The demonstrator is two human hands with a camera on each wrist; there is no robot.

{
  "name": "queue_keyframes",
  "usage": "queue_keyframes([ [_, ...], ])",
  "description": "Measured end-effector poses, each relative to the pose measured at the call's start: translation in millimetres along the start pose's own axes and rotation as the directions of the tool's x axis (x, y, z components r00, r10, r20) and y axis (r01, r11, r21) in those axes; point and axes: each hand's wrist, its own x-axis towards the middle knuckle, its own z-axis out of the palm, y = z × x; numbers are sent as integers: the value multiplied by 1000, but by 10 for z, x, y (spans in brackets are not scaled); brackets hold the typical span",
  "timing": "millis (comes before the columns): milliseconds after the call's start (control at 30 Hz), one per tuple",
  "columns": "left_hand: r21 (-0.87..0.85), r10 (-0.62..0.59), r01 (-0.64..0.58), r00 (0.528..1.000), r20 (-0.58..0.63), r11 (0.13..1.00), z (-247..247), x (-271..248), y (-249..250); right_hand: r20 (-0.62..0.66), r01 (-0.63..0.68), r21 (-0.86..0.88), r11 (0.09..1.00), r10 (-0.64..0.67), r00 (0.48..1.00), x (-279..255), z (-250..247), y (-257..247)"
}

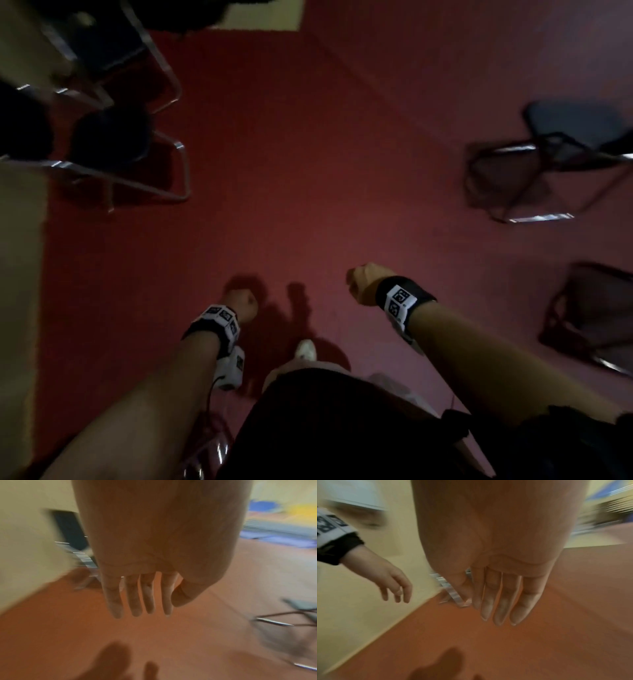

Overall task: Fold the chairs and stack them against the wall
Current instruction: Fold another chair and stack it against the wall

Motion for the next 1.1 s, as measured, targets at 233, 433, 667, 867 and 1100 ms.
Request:
queue_keyframes([
  [233,292,369,-363,929,36,885,-714,557,2347,-37,-358,294,886,385,922,-395,-171,1722],
  [433,380,526,-511,847,70,771,-571,774,4371,-10,-495,423,759,550,835,-866,33,3187],
  [667,358,644,-627,760,87,692,-312,681,6374,22,-578,498,647,656,754,-1450,126,4939],
  [867,422,667,-644,736,114,638,-398,938,7486,26,-575,552,603,678,735,-1443,-62,5920],
  [1100,452,682,-652,721,121,609,-838,1714,8801,48,-601,605,522,730,682,-982,-635,7052],
])
